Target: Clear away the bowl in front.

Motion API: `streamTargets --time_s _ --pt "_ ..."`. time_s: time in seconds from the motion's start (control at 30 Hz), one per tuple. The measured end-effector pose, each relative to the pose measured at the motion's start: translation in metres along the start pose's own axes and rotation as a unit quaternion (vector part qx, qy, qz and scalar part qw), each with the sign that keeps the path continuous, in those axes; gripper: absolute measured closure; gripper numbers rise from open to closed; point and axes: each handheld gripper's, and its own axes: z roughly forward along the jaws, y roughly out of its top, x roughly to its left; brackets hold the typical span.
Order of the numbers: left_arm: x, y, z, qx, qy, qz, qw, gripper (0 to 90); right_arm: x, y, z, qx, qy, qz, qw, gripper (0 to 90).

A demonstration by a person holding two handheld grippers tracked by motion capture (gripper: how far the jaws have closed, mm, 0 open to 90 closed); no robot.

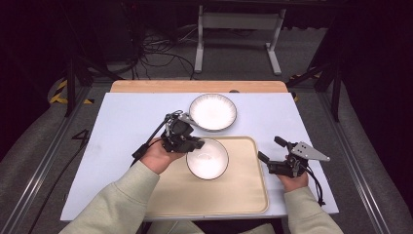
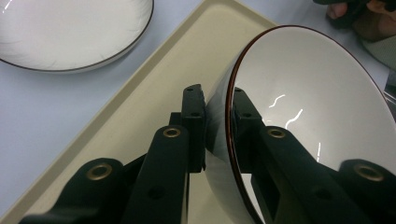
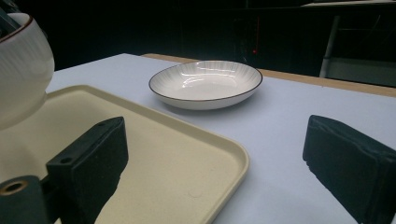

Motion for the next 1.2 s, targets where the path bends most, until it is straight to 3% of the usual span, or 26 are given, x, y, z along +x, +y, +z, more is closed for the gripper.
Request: streamTargets --time_s 0.37,0.7,1.2 --pt "0.002 -0.010 0.012 0.015 -0.013 -0.008 0.9998 80.2 0.000 0.000 0.000 0.000 0.001 0.000 1.0000 7.0" --pt "0.005 -0.017 0.026 0.042 -0.020 -0.016 0.9988 80.2 0.000 0.000 0.000 0.001 0.001 0.000 1.0000 7.0" --pt "0.009 -0.021 0.038 0.070 -0.004 -0.012 0.9975 80.2 0.000 0.000 0.000 0.000 0.000 -0.001 1.0000 7.0"
